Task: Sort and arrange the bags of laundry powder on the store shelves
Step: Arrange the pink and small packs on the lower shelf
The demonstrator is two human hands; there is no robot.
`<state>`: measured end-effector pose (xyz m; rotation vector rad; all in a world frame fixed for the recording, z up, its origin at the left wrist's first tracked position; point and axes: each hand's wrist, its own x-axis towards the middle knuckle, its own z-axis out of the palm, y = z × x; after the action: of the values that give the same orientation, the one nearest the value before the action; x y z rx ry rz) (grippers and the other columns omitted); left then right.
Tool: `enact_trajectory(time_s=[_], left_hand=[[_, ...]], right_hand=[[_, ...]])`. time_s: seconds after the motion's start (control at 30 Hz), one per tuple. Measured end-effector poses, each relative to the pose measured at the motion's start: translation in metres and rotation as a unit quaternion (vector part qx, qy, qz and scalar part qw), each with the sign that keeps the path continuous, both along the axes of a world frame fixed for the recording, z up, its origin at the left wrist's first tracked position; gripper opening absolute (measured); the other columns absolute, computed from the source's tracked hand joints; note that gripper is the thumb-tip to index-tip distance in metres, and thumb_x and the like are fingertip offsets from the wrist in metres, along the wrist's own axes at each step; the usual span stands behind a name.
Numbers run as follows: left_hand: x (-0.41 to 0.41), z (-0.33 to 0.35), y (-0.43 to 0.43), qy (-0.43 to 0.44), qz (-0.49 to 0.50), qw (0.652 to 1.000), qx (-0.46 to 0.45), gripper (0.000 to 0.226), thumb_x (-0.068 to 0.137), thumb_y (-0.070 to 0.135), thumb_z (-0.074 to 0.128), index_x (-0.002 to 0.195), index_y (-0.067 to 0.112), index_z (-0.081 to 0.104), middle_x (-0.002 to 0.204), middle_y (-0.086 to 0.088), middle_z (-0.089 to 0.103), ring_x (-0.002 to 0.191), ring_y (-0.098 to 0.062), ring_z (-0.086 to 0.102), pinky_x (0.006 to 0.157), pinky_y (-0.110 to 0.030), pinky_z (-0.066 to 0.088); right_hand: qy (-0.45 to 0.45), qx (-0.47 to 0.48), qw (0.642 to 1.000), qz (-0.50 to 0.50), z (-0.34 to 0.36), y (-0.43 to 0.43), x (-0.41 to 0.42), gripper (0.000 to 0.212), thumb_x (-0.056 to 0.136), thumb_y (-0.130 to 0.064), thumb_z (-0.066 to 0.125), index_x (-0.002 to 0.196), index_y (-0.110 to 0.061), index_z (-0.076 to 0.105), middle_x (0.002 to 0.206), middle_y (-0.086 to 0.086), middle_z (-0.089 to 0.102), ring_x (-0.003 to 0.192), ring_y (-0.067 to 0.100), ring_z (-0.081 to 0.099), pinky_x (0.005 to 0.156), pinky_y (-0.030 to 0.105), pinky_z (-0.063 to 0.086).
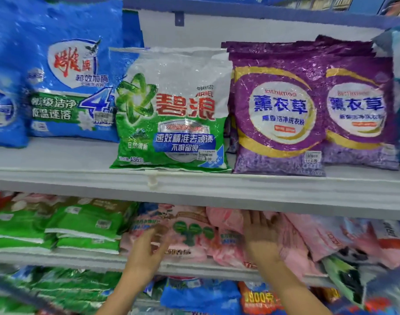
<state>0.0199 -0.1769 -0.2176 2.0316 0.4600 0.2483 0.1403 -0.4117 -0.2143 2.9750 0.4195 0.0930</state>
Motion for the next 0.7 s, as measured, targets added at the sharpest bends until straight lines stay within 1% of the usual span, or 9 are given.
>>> enact_trajectory(time_s=[0.07, 0.13, 0.2, 0.27, 0.33, 0.4, 0.47, 0.6, 0.7], left_hand=[[-0.005, -0.002, 0.007, 0.001, 0.014, 1.0, -0.001, 0.014, 0.089, 0.011, 0.065, 0.101, 0.018, 0.061, 0.096, 0.005, 0.066, 0.091, -0.013, 0.063, 0.078, -0.033, 0.052], [-0.011, -0.004, 0.011, -0.001, 0.013, 1.0, -0.005, 0.017, 0.089, 0.011, 0.064, 0.098, 0.024, 0.059, 0.094, 0.009, 0.066, 0.089, -0.008, 0.063, 0.073, -0.024, 0.05], [-0.016, -0.006, 0.014, -0.007, -0.001, 1.0, -0.005, 0.021, 0.089, 0.01, 0.065, 0.092, 0.029, 0.058, 0.092, 0.009, 0.066, 0.086, -0.008, 0.064, 0.069, -0.016, 0.048], [-0.02, -0.008, 0.017, -0.007, -0.016, 1.0, -0.016, 0.021, 0.088, 0.008, 0.065, 0.091, 0.028, 0.059, 0.093, 0.006, 0.066, 0.083, -0.009, 0.064, 0.067, -0.013, 0.049], [-0.024, -0.011, 0.023, 0.003, -0.028, 0.999, -0.032, 0.018, 0.088, 0.01, 0.066, 0.093, 0.026, 0.061, 0.094, 0.005, 0.066, 0.084, -0.01, 0.064, 0.07, -0.013, 0.05], [-0.025, -0.015, 0.027, 0.023, -0.04, 0.998, -0.04, 0.019, 0.087, 0.011, 0.066, 0.094, 0.027, 0.06, 0.095, 0.004, 0.066, 0.088, -0.011, 0.065, 0.078, -0.018, 0.053], [-0.024, -0.017, 0.029, 0.043, -0.063, 0.996, -0.054, 0.021, 0.087, 0.01, 0.065, 0.095, 0.028, 0.058, 0.095, 0.0, 0.066, 0.091, -0.014, 0.065, 0.081, -0.022, 0.054], [-0.012, -0.021, 0.015, 0.073, -0.118, 0.988, -0.071, 0.021, 0.09, 0.011, 0.062, 0.098, 0.03, 0.056, 0.097, 0.004, 0.065, 0.094, -0.013, 0.062, 0.074, -0.012, 0.047], [-0.004, -0.022, -0.003, 0.09, -0.156, 0.978, -0.107, 0.022, 0.092, 0.011, 0.06, 0.107, 0.026, 0.057, 0.099, 0.0, 0.065, 0.096, -0.018, 0.062, 0.077, -0.019, 0.05]], right_hand=[[0.001, -0.022, 1.0, 0.017, 0.014, 0.001, 0.005, 0.06, 0.041, -0.011, 0.088, 0.098, -0.002, 0.071, 0.078, 0.016, 0.069, 0.063, 0.031, 0.067, 0.057, 0.047, 0.055], [0.009, -0.053, 0.998, 0.033, 0.029, 0.004, 0.01, 0.035, 0.075, -0.01, 0.068, 0.11, -0.008, 0.063, 0.098, 0.012, 0.069, 0.084, 0.03, 0.068, 0.066, 0.037, 0.053], [0.014, -0.006, 1.0, 0.02, 0.036, 0.003, 0.018, 0.022, 0.092, -0.011, 0.046, 0.108, -0.017, 0.06, 0.11, 0.004, 0.066, 0.099, 0.023, 0.062, 0.07, 0.029, 0.043], [0.078, 0.086, 0.993, -0.01, 0.042, -0.007, 0.017, 0.016, 0.096, -0.014, 0.04, 0.093, -0.019, 0.055, 0.103, 0.004, 0.063, 0.096, 0.019, 0.059, 0.072, 0.026, 0.04], [0.173, 0.138, 0.974, -0.04, 0.046, -0.023, 0.009, 0.028, 0.098, -0.012, 0.04, 0.07, -0.018, 0.042, 0.077, 0.001, 0.052, 0.069, 0.01, 0.048, 0.057, 0.016, 0.037], [0.236, 0.129, 0.96, -0.075, 0.049, -0.038, 0.007, 0.037, 0.098, -0.008, 0.041, 0.062, -0.017, 0.036, 0.065, -0.001, 0.04, 0.056, 0.007, 0.034, 0.044, 0.014, 0.03], [0.263, 0.15, 0.945, -0.128, 0.057, -0.042, 0.009, 0.037, 0.1, -0.008, 0.037, 0.063, -0.013, 0.037, 0.061, 0.001, 0.036, 0.052, 0.01, 0.032, 0.044, 0.015, 0.03], [0.269, 0.178, 0.933, -0.158, 0.071, -0.016, 0.004, 0.033, 0.101, -0.017, 0.032, 0.069, -0.013, 0.039, 0.063, 0.001, 0.038, 0.051, 0.01, 0.035, 0.042, 0.017, 0.034], [0.226, 0.241, 0.936, -0.122, 0.066, 0.023, -0.015, 0.026, 0.1, -0.022, 0.04, 0.077, -0.013, 0.047, 0.07, 0.001, 0.043, 0.061, 0.016, 0.044, 0.062, 0.025, 0.039]])
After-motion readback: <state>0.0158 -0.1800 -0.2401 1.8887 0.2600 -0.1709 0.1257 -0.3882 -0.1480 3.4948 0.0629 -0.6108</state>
